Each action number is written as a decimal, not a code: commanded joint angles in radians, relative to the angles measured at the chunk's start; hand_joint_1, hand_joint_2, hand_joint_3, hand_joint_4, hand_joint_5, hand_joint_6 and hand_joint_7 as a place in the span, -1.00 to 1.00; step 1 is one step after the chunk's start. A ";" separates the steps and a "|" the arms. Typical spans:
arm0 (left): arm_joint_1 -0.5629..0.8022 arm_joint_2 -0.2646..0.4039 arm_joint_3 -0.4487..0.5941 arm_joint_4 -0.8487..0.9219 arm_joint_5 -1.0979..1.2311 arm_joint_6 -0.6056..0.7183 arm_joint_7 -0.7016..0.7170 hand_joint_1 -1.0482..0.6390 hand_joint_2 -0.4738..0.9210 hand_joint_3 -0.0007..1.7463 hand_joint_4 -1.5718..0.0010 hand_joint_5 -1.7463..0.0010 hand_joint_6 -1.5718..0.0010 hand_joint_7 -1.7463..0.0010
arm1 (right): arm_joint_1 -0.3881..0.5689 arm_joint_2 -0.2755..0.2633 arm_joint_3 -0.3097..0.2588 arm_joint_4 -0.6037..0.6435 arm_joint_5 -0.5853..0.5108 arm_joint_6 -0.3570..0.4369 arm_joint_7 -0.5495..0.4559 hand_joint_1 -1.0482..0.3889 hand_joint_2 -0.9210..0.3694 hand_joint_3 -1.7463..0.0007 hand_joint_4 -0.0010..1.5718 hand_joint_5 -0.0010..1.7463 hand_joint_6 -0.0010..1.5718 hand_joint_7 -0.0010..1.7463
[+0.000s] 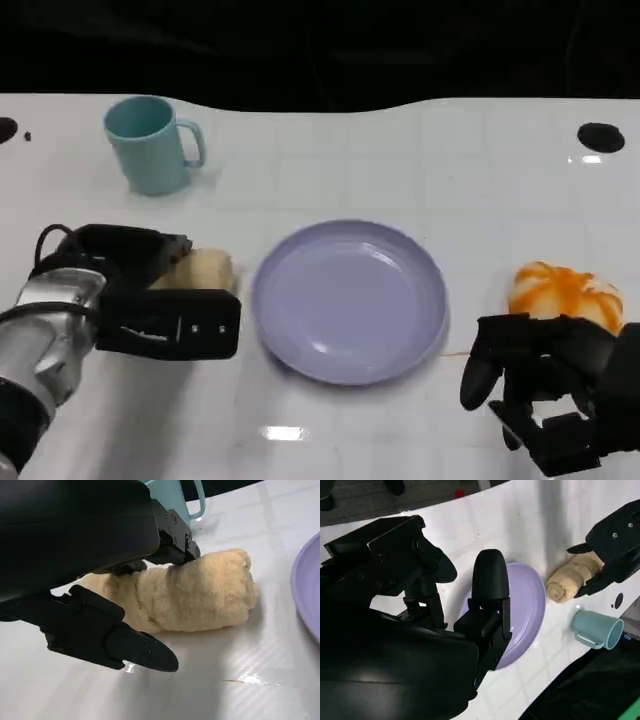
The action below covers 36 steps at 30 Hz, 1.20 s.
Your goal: Grasp the towel on the left side of the plate with the left hand and place it into the plate.
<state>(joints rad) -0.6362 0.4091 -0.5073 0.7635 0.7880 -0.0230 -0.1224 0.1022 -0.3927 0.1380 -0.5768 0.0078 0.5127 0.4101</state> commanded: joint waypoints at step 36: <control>0.140 -0.008 0.153 -0.307 -0.087 -0.195 0.441 0.02 0.42 0.16 -0.06 -1.00 0.15 -0.93 | 0.001 -0.008 -0.004 -0.011 0.006 -0.003 0.003 0.52 -0.43 -0.28 -0.11 0.93 -0.11 0.64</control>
<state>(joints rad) -0.5002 0.3976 -0.3642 0.4862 0.6966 -0.2250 0.3352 0.1025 -0.3931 0.1374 -0.5792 0.0098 0.5128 0.4108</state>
